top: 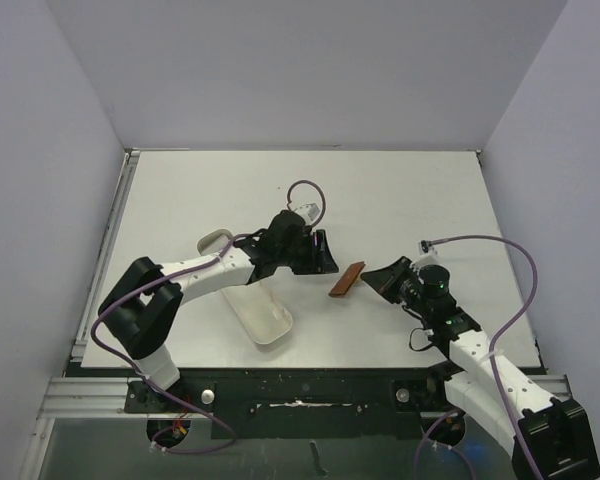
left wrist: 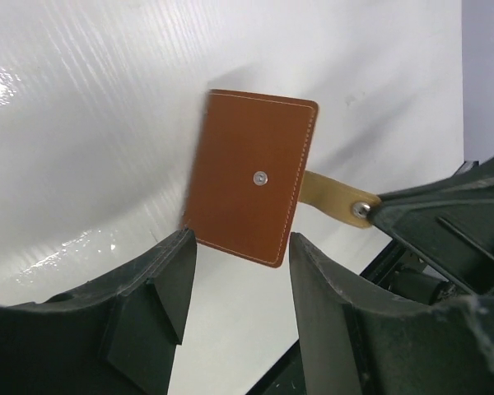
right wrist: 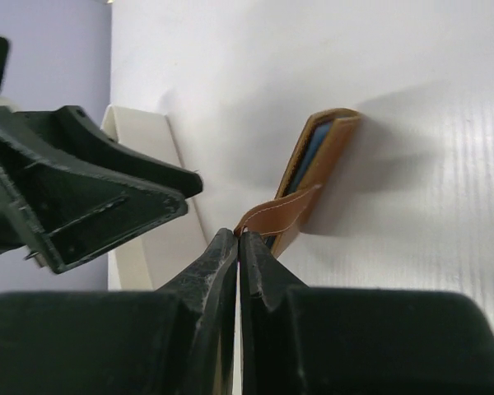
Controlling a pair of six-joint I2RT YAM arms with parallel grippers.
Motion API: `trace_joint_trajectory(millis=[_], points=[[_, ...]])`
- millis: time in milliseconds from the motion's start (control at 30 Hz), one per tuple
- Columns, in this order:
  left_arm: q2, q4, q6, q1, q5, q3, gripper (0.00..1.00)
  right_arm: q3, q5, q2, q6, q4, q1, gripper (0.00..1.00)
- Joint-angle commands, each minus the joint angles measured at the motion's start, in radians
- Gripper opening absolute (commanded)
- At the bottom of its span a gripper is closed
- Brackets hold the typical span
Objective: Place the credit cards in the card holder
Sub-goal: Open the card holder at the center of the board.
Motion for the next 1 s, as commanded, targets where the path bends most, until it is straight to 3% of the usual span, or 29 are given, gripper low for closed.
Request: trace_joint_trajectory(millis=[0,200,367,667,967], points=[[-0.061,0.059,-0.025,0.043,-0.029,-0.012,0.48,0.102,-0.086,-0.001,-0.006,0.108,-0.006,0.00],[-0.101,0.068,-0.039,0.064,-0.034,-0.050,0.47,0.101,-0.122,0.094,0.026,0.205,-0.003,0.00],[-0.102,0.069,-0.028,0.063,-0.020,-0.058,0.47,0.092,-0.124,0.099,0.009,0.173,-0.005,0.00],[-0.047,0.044,0.006,0.049,0.000,-0.006,0.46,0.099,0.061,-0.072,-0.156,-0.248,-0.019,0.00],[0.034,0.030,0.045,0.015,0.037,0.069,0.46,0.039,0.108,-0.132,-0.159,-0.366,-0.041,0.00]])
